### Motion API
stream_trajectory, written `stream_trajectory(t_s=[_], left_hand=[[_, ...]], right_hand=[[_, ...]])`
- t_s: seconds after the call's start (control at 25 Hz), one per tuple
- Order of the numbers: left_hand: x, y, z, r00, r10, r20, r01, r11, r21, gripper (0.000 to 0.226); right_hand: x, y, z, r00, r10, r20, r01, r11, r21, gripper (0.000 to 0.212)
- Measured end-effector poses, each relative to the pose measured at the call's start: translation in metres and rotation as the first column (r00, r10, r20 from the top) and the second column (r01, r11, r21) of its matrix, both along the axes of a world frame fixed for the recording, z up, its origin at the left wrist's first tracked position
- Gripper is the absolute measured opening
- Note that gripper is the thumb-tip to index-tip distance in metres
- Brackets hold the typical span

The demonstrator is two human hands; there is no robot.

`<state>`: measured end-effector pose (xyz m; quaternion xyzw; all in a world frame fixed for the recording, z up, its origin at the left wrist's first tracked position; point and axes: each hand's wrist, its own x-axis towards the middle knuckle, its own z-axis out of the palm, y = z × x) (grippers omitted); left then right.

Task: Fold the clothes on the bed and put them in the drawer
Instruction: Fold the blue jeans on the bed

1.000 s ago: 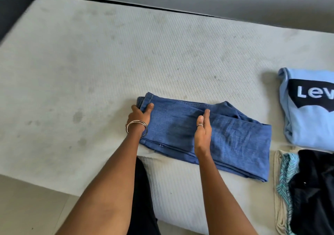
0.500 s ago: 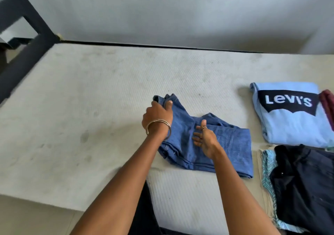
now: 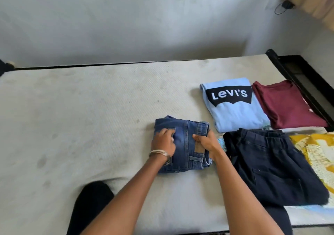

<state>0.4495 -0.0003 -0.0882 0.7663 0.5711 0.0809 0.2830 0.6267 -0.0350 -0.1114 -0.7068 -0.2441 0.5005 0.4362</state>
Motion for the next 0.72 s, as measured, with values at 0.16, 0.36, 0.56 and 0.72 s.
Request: stream_trajectory(t_s=[0.16,0.36,0.56,0.72], left_hand=[[-0.039,-0.003,-0.038,0.916,-0.263,-0.304,0.278,0.961,0.006,0.066],[-0.023,-0.007,-0.076,0.850,-0.336,-0.405,0.254,0.936,-0.243,0.092],[-0.021,0.018,-0.098,0.813,-0.453,-0.366,0.265,0.848,-0.459,0.095],[-0.037,0.028,-0.098,0.979,-0.040,0.201,0.111,0.929,-0.353,0.076]], right_hand=[[0.013,0.014,-0.027,0.990,0.104,0.101,-0.106,0.994,0.019,0.029],[-0.009,0.020,-0.051,0.885,0.142,0.444,0.111,0.861,-0.496,0.070],[-0.038,-0.019,-0.074,0.781,0.069,0.620,0.223,0.898,-0.380,0.101],[-0.080,-0.046,-0.081,0.776,-0.391,0.496,0.528,0.832,-0.171,0.126]])
